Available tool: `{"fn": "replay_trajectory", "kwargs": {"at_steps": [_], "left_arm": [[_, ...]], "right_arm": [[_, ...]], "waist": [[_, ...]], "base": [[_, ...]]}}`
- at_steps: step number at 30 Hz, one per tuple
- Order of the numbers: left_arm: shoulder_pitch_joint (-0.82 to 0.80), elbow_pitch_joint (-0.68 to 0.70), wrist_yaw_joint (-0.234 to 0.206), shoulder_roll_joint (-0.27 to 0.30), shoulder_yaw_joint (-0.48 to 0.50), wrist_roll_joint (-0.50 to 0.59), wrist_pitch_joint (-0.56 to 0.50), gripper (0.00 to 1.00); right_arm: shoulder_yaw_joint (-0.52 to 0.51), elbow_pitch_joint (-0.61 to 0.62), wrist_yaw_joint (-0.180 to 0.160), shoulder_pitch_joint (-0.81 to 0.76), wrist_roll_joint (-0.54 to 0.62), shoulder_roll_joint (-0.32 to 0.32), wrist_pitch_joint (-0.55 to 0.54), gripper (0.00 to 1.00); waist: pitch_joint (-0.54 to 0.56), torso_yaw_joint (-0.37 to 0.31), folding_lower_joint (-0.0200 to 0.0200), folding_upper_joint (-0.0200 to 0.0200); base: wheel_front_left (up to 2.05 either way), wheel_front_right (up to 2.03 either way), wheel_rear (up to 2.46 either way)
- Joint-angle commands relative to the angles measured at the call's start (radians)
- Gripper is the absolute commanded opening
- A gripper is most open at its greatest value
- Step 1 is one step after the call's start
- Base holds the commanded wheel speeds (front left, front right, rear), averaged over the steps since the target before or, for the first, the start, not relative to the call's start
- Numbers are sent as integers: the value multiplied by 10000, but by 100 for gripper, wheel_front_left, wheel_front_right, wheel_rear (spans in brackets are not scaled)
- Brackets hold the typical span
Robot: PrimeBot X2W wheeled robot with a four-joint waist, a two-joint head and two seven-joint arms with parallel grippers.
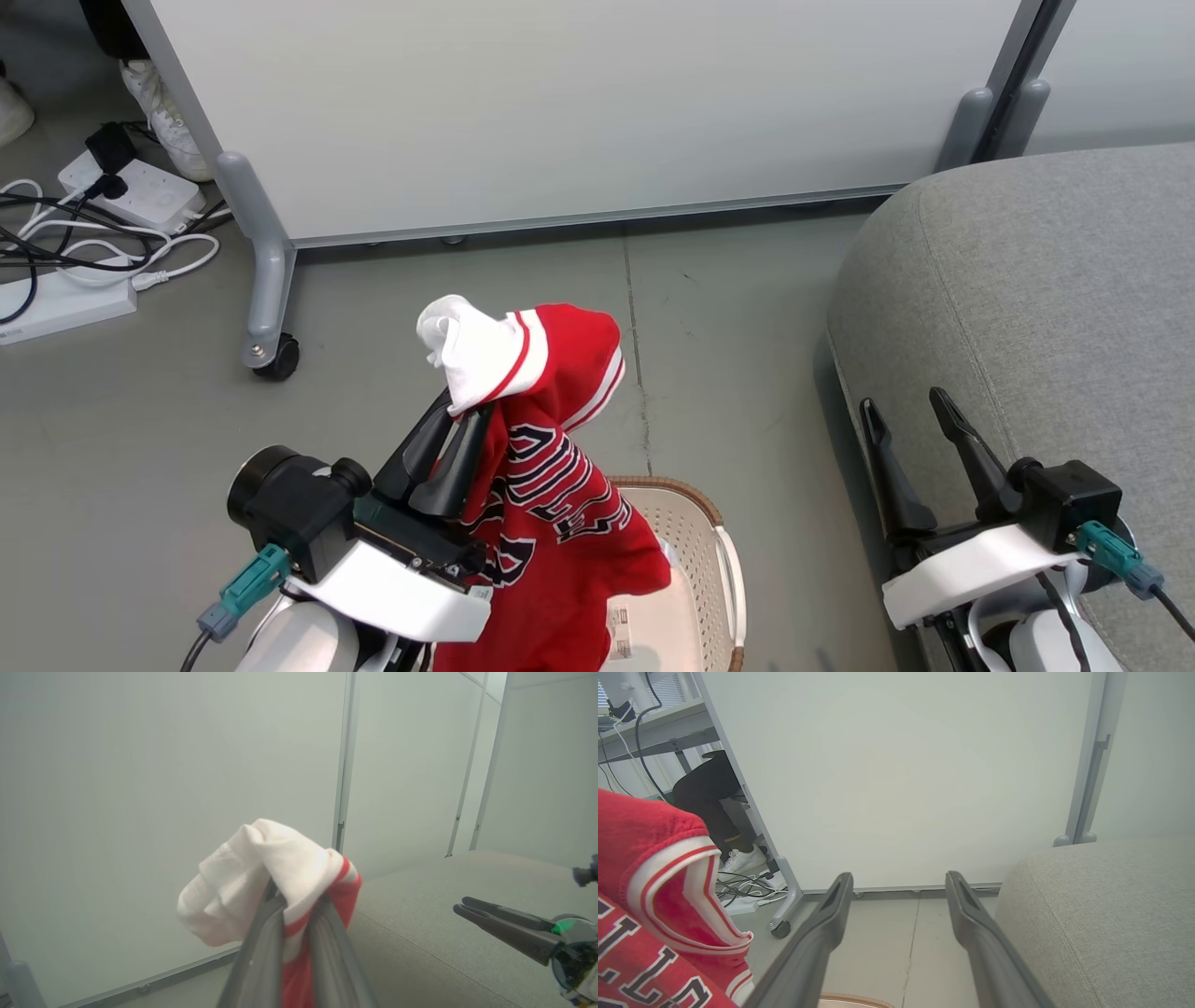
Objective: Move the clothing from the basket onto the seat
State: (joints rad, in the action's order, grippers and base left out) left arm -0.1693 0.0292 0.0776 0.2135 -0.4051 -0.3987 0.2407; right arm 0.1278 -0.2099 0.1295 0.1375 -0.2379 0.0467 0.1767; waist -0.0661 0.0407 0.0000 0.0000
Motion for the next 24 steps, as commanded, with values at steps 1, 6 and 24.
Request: {"fn": "replay_trajectory", "kwargs": {"at_steps": [1,6,24], "left_arm": [[45,5,-48,63,6,39,12,0],[55,-37,-92,63,-48,50,25,0],[-233,45,-91,154,-146,72,81,0]], "right_arm": [[-11,-11,23,0,-37,68,12,100],[89,-22,23,54,-97,68,43,100],[3466,-169,23,1598,-1371,70,-156,100]], "waist": [[9,4,0,0],[32,-6,0,0],[-86,-1,0,0]], "base": [[0,0,0],[0,0,0],[0,0,0]]}}
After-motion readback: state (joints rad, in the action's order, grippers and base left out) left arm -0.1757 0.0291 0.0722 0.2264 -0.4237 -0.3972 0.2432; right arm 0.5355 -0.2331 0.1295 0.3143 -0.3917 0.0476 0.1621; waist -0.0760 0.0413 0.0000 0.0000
